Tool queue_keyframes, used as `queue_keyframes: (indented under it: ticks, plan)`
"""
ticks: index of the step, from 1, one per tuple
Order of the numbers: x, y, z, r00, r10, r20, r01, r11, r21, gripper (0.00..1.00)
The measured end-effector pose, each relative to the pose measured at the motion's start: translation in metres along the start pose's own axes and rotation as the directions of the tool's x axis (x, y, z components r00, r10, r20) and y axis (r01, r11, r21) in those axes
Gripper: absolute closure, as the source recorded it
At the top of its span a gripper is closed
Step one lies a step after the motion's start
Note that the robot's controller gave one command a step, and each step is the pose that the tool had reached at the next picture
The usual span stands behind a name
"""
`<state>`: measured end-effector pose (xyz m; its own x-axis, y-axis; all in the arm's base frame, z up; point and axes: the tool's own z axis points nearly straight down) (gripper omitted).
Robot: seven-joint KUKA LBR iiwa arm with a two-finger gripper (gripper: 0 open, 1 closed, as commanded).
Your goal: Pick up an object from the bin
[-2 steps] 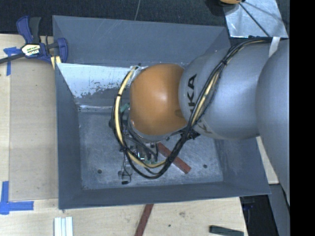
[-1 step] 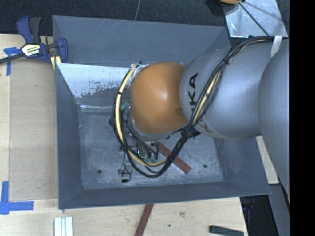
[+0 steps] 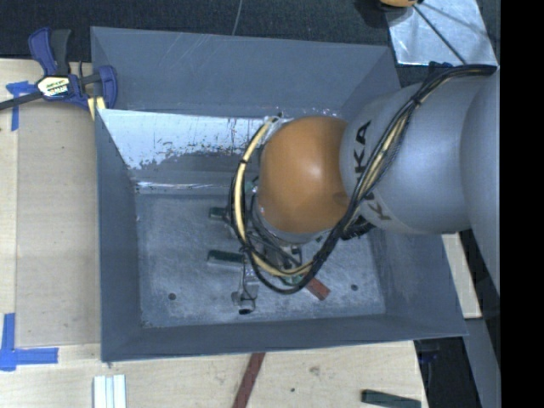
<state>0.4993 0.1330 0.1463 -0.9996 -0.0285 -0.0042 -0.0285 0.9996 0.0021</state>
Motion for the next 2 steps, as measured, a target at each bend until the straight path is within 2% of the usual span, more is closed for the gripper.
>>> queue_keyframes:
  ticks: [1, 2]
  plan:
    - [-0.0217, -0.0017, 0.0725, 0.953, -0.302, 0.014, 0.302, 0.953, 0.000, 1.00]
    - [-0.0217, -0.0016, 0.0725, 0.953, -0.302, 0.014, 0.302, 0.953, 0.000, 1.00]
